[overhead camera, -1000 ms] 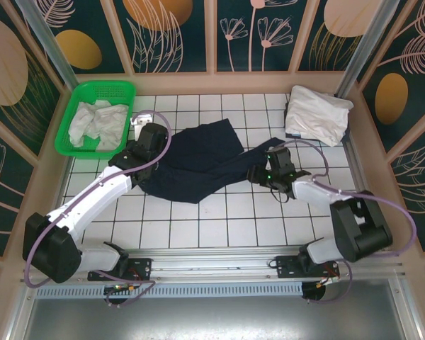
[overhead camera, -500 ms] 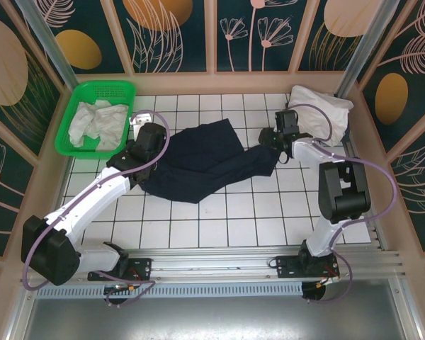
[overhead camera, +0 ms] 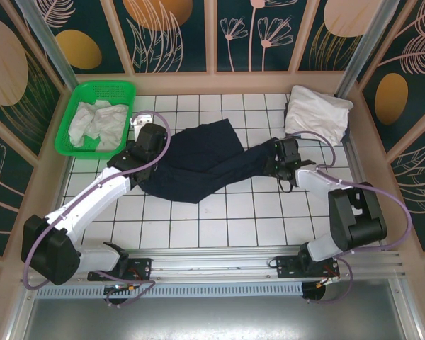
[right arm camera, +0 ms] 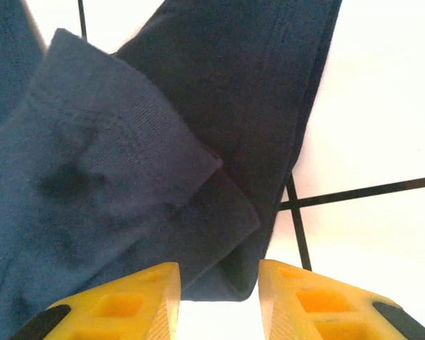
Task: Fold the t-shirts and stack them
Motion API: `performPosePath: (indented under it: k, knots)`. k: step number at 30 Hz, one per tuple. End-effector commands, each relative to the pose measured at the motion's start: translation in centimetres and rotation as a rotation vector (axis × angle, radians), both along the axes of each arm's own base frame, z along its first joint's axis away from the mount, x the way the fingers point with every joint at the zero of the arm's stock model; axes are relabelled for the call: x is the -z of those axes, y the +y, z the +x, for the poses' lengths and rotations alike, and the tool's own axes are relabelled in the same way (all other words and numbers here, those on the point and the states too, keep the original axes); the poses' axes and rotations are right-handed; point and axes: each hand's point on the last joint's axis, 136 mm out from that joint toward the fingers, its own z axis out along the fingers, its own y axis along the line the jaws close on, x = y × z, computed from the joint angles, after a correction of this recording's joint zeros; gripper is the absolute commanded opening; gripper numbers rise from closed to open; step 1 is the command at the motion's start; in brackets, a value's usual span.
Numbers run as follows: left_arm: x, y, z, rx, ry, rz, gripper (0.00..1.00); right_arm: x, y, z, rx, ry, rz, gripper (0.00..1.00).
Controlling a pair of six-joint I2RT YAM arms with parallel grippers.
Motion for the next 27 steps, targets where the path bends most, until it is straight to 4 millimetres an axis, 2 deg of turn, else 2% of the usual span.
performPosePath:
  k: [1, 7, 11, 15, 22, 25, 27]
  knots:
    - [-0.4, 0.1, 0.2, 0.003, -0.013, -0.005, 0.0, 0.4, 0.2, 1.6, -0.009, -0.004, 0.01, 0.35]
    - [-0.5, 0.4, -0.2, -0.001, -0.014, -0.005, 0.0, 0.7, 0.6, 3.2, 0.002, 0.014, 0.01, 0.4]
    - [-0.5, 0.5, -0.3, -0.002, -0.015, 0.003, 0.0, 0.9, 0.7, 3.5, 0.004, 0.02, 0.014, 0.37]
    - [-0.5, 0.5, -0.2, -0.001, -0.015, 0.005, 0.0, 1.3, 0.8, 3.1, 0.002, 0.036, 0.017, 0.35]
    - [-0.5, 0.5, -0.1, 0.003, -0.016, 0.011, 0.0, 3.1, -0.2, 1.6, 0.02, 0.107, -0.06, 0.49]
    - [-0.6, 0.4, -0.1, 0.005, -0.017, 0.01, 0.0, 3.4, 0.5, 1.5, 0.0, 0.114, -0.047, 0.49]
    - [-0.6, 0.4, -0.1, 0.005, -0.018, 0.008, 0.0, 3.3, 0.6, 1.7, -0.002, 0.107, -0.04, 0.46]
